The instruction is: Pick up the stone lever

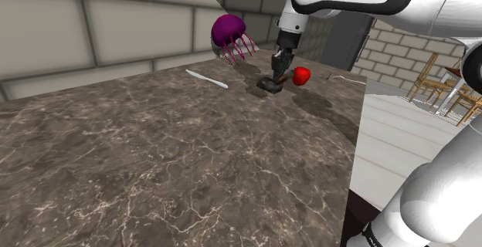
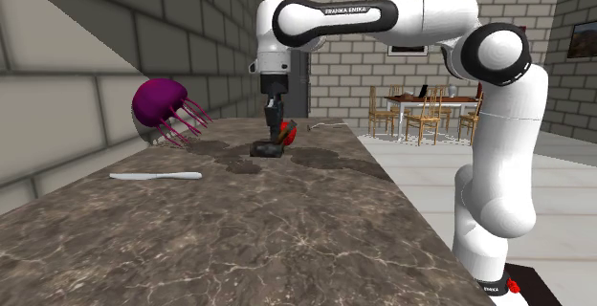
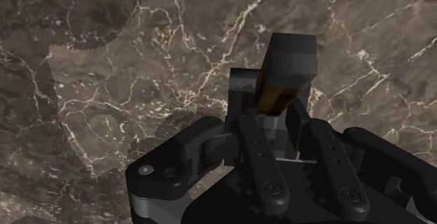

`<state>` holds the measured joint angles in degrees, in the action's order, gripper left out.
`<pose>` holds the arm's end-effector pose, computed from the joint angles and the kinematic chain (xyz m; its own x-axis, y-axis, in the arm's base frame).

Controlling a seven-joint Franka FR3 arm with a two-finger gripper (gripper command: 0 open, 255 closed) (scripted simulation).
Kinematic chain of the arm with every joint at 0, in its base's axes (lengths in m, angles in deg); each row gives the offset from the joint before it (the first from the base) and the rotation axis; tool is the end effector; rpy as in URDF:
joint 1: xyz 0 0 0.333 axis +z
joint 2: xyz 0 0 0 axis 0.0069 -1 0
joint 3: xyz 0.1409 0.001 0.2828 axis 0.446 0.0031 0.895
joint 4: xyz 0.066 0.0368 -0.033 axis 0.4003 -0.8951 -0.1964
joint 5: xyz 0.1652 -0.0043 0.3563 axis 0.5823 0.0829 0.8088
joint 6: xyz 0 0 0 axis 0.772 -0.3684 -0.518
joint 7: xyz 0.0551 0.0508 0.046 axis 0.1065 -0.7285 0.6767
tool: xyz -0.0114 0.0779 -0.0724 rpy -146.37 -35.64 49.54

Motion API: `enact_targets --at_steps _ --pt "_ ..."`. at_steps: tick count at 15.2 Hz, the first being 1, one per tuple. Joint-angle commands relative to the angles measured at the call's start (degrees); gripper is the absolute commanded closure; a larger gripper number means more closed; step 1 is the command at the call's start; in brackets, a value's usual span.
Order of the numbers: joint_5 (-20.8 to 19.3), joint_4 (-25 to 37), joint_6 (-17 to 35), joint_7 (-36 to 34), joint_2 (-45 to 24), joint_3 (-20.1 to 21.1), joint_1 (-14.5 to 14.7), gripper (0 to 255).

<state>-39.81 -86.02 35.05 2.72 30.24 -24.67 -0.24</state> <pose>0.5349 0.0199 0.6106 0.9807 0.1956 -0.0075 0.1951 -0.9799 -0.0425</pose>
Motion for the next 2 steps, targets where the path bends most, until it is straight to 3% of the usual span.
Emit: enact_targets --at_steps 1,2 --pt "0.0 1.5 -1.2 -0.1 -0.3 0.1 0.0 255" --pt "0.0 1.5 -1.2 -0.1 -0.3 0.1 0.0 255"
